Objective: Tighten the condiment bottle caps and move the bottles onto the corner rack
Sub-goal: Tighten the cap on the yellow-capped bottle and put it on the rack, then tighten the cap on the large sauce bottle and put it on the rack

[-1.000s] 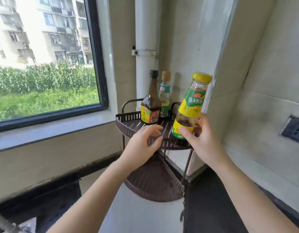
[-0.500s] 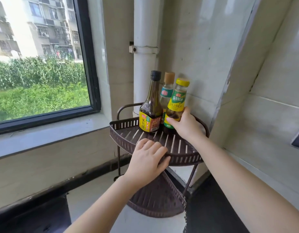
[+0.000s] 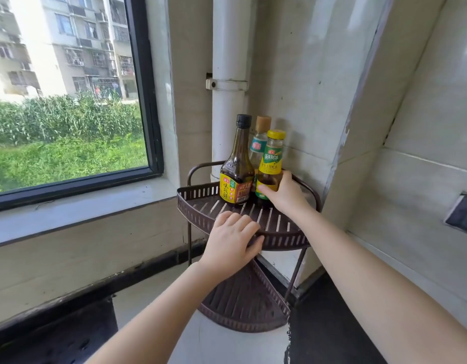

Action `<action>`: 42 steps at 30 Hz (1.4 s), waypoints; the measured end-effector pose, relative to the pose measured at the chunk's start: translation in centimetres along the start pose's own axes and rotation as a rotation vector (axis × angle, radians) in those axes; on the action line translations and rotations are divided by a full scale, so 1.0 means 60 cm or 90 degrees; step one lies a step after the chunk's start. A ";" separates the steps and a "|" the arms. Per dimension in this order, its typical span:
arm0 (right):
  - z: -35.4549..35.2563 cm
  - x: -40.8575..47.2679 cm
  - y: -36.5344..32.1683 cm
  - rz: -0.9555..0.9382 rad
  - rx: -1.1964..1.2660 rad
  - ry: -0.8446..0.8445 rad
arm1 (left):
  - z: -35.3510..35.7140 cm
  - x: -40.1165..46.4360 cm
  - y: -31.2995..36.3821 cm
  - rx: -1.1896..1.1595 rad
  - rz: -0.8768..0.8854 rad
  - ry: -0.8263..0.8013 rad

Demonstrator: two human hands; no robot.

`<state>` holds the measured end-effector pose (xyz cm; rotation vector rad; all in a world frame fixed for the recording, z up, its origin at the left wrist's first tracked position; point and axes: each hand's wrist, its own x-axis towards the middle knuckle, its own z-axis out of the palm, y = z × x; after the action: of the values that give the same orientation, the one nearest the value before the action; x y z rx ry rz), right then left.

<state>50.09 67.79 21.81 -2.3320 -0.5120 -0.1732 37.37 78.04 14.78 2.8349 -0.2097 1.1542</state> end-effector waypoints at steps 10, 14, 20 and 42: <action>-0.115 -0.206 0.070 -0.155 0.001 0.055 | -0.078 -0.030 0.068 -0.040 -0.017 -0.096; -0.133 -0.370 0.150 -0.147 -0.034 0.032 | -0.092 -0.108 0.153 -0.132 -0.033 -0.167; -0.114 -0.600 0.261 0.092 0.112 -0.019 | -0.084 -0.267 0.284 -0.294 -0.096 -0.346; -0.139 -0.994 0.271 0.583 0.108 0.289 | -0.049 -0.467 0.541 -0.646 0.084 -0.666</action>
<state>2.58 32.82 1.53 -2.0413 0.7318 -0.1935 10.54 49.05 -2.19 2.1392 -0.7537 -0.4817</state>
